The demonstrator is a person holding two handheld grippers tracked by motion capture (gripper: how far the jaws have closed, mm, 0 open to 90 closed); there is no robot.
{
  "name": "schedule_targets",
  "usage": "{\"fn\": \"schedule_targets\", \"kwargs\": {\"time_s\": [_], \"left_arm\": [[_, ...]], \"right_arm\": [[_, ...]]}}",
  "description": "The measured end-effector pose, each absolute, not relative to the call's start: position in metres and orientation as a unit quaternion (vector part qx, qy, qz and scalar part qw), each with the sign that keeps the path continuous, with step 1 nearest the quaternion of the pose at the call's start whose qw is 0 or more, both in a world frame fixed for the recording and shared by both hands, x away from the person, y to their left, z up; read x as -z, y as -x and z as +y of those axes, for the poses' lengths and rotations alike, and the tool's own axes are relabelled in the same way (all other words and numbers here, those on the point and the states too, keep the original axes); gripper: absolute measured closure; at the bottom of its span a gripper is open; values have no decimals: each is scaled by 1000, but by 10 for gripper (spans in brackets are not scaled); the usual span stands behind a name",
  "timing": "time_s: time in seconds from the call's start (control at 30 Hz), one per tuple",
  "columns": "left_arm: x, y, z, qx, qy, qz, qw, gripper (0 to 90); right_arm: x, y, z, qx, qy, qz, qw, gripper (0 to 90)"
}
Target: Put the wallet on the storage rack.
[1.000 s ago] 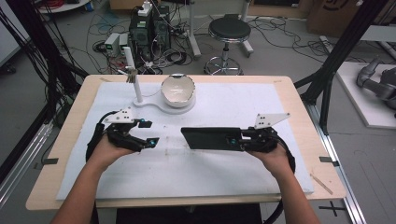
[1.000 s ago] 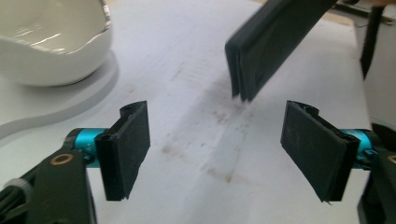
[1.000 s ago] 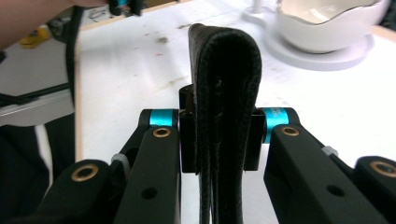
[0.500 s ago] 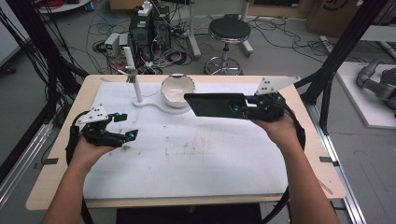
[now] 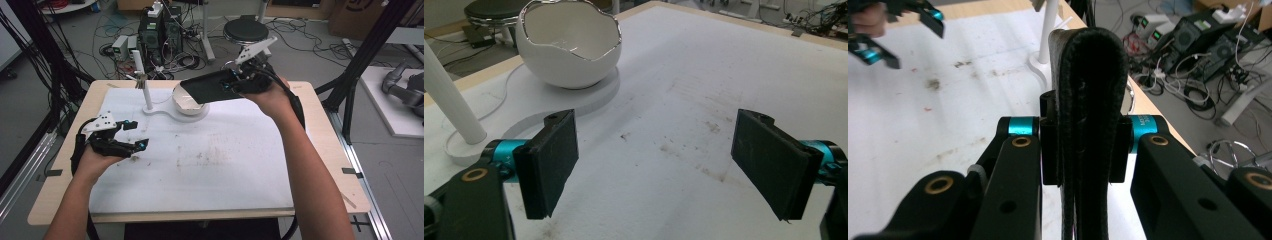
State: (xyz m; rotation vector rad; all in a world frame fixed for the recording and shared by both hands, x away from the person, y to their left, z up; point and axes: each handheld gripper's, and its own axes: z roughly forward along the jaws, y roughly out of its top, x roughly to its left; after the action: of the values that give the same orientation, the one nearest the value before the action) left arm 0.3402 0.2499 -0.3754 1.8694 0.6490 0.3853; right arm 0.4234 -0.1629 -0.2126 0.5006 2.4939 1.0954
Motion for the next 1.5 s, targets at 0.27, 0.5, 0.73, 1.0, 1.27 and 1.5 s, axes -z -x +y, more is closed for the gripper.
{"fn": "schedule_targets", "kwargs": {"time_s": [0.27,0.5,0.73,1.0,1.27,1.5], "left_arm": [[375,-341,250,-155,-783,266,541,190],[377,-342,249,-151,-784,265,540,190],[377,-343,249,-150,-786,266,538,190],[378,-343,246,-148,-789,263,535,190],[379,-343,243,-146,-794,259,530,190],[381,-343,241,-143,-796,258,529,190]], "right_arm": [[216,-461,-128,-349,-193,900,173,751],[234,-486,-105,-323,-206,909,162,751],[255,-502,-94,-291,-221,919,149,751],[265,-513,-91,-286,-232,918,145,750],[279,-525,-88,-306,-252,910,124,748],[284,-525,-95,-325,-270,897,127,633]]}}
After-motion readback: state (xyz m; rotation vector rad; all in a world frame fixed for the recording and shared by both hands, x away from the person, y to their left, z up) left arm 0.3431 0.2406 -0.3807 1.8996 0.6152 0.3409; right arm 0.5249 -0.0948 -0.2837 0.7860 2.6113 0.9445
